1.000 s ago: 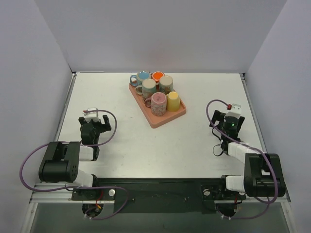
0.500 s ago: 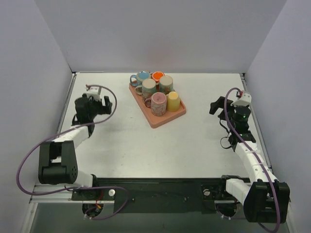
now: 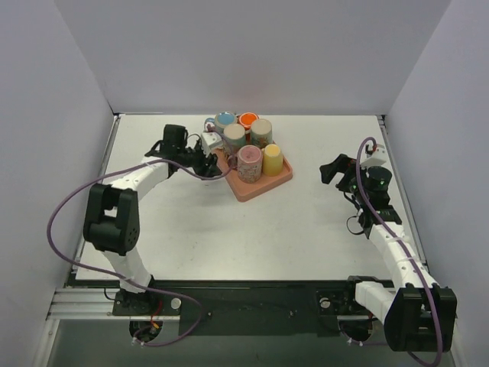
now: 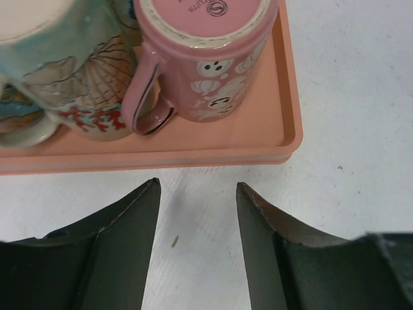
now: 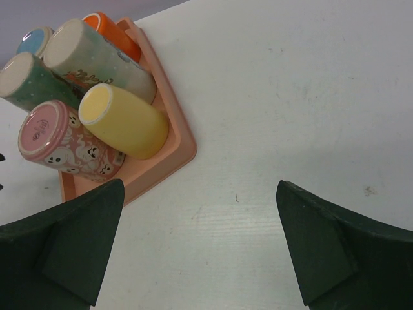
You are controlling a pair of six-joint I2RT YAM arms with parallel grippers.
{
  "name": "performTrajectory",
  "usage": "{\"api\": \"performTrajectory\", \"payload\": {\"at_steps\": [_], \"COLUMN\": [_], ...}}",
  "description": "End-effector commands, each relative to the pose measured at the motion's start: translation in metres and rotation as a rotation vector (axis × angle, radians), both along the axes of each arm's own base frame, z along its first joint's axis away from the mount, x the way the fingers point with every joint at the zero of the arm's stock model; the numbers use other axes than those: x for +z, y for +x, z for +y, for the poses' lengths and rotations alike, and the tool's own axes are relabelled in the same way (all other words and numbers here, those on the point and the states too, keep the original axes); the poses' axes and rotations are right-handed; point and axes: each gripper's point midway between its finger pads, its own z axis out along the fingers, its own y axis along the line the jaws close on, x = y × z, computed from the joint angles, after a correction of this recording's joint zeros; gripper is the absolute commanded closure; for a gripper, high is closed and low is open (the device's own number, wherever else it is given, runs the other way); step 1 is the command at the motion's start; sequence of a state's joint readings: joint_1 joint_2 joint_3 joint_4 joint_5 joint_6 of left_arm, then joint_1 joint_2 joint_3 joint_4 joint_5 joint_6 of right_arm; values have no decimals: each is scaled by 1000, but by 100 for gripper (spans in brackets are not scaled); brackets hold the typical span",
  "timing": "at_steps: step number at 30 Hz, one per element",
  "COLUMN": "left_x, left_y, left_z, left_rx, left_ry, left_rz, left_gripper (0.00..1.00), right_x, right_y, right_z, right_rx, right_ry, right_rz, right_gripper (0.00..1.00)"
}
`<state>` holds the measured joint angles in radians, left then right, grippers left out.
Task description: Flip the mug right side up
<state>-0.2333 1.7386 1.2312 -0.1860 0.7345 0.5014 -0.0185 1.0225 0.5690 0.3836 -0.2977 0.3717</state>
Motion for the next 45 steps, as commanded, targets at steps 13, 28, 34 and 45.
{"api": "performTrajectory", "payload": {"at_steps": [13, 28, 34, 45], "left_x": [-19, -29, -32, -8], "left_y": [72, 40, 8, 54], "left_z": [-39, -74, -80, -81], "left_rx": [-69, -263, -401, -239], "left_ry": [3, 30, 70, 60], "left_rz": [-134, -119, -111, -217], "left_gripper": [49, 50, 51, 46], "right_x": [12, -2, -5, -14], "right_y": [11, 7, -1, -15], "right_z": [15, 16, 13, 10], "right_rx": [37, 52, 46, 41], "right_ry": [-20, -48, -73, -85], "right_rz": [9, 56, 61, 88], "right_gripper": [1, 2, 2, 2]}}
